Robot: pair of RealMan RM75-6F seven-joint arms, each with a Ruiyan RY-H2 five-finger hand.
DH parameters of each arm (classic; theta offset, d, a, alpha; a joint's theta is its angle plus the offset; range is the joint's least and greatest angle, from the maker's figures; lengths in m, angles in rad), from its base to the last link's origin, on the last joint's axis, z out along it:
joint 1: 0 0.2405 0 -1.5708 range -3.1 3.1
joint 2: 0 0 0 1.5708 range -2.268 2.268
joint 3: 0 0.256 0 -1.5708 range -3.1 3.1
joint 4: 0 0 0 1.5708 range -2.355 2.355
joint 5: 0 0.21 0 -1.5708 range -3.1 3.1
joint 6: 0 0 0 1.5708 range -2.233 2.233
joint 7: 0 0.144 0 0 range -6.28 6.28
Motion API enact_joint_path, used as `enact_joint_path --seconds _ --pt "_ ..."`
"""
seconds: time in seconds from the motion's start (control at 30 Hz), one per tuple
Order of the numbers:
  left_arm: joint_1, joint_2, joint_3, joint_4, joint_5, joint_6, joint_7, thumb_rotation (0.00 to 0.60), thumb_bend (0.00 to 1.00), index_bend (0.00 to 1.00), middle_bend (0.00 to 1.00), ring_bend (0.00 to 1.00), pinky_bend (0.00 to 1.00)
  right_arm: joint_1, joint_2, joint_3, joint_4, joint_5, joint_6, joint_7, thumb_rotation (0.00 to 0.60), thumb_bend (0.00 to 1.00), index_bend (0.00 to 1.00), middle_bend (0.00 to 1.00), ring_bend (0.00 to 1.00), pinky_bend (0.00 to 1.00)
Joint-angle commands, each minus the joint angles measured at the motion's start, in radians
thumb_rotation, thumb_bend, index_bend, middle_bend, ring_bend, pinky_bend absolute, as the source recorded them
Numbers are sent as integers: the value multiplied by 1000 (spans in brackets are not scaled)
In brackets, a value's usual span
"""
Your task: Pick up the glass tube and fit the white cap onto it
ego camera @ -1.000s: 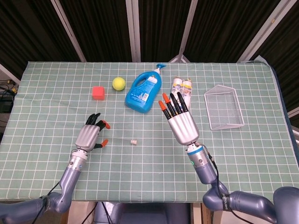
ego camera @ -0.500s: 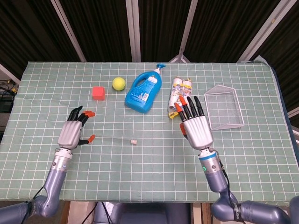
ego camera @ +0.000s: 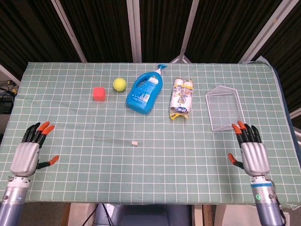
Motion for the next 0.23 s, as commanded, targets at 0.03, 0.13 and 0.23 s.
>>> enact_joint_path --seconds 0.03,0.13,0.23 --pt "58 38 47 19 57 60 -56 600 151 138 64 0 0 -69 42 -55 23 -58 43 79 600 293 0 0 0 10" --pt "110 66 72 56 93 123 -100 600 152 131 62 0 0 -114 41 -76 69 -115 95 132 600 292 0 0 0 11" --pt "152 82 79 91 93 164 -150 600 152 128 62 0 0 -136 29 -67 121 -139 127 155 600 292 0 0 0 10"
